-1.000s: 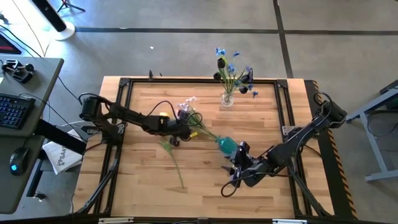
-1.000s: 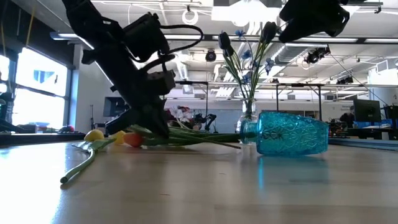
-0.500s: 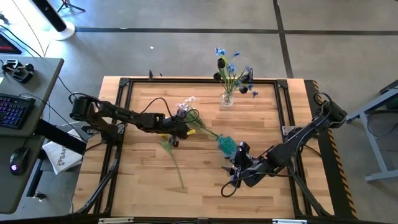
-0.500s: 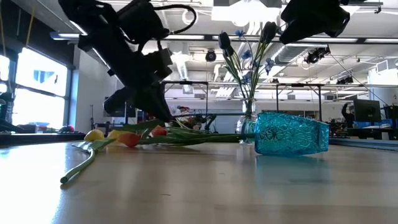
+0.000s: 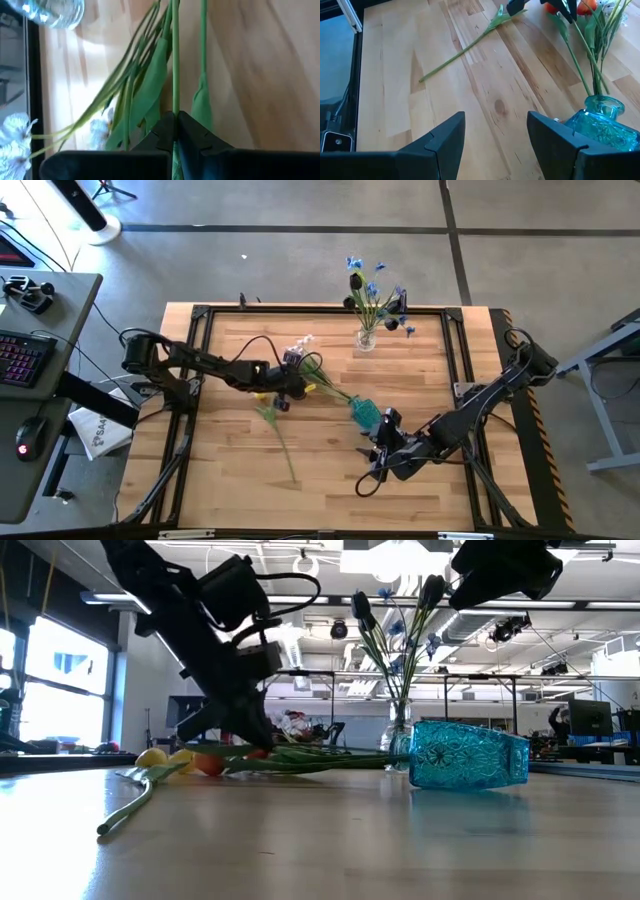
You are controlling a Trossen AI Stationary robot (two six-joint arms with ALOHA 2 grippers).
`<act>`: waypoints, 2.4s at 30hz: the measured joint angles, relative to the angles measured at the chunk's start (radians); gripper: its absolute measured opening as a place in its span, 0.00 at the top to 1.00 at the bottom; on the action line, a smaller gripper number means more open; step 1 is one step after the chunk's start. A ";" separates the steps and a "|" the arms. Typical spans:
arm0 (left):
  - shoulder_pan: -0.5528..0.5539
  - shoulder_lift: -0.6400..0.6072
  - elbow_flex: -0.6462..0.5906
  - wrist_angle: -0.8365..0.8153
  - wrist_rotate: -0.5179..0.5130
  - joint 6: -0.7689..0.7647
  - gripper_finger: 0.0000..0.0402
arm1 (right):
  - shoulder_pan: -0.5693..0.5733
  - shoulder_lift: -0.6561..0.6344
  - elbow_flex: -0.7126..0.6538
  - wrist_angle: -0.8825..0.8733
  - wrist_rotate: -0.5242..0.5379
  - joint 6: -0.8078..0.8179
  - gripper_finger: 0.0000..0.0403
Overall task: Sort flowers into vase by color
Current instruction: Put the yellow tulip into the blue flower vase
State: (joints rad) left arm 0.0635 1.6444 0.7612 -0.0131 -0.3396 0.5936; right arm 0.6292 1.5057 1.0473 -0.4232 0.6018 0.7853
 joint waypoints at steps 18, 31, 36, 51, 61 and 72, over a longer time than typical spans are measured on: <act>0.009 0.105 0.000 0.299 0.150 0.222 0.99 | 0.000 0.001 0.000 0.011 0.000 0.000 0.48; -0.031 0.099 0.088 0.246 0.250 0.170 0.75 | -0.027 0.001 0.000 0.012 0.040 -0.001 0.48; -0.083 0.059 0.180 0.017 0.181 0.084 0.66 | -0.081 0.001 0.000 0.013 0.043 -0.012 0.48; -0.278 -0.384 -0.079 -0.321 -0.208 -0.511 0.74 | -0.521 0.143 0.052 0.053 -0.466 -0.245 0.24; -0.386 -0.452 -0.221 -0.159 -0.220 -0.662 0.77 | -0.605 0.468 0.402 -0.313 -0.463 -0.380 0.21; -0.395 -0.453 -0.225 -0.086 -0.222 -0.636 0.77 | -0.642 0.663 0.575 -0.493 -0.475 -0.399 0.36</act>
State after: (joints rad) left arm -0.3313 1.1912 0.5365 -0.0987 -0.5613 -0.0425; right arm -0.0123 2.1688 1.6218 -0.9164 0.1271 0.3860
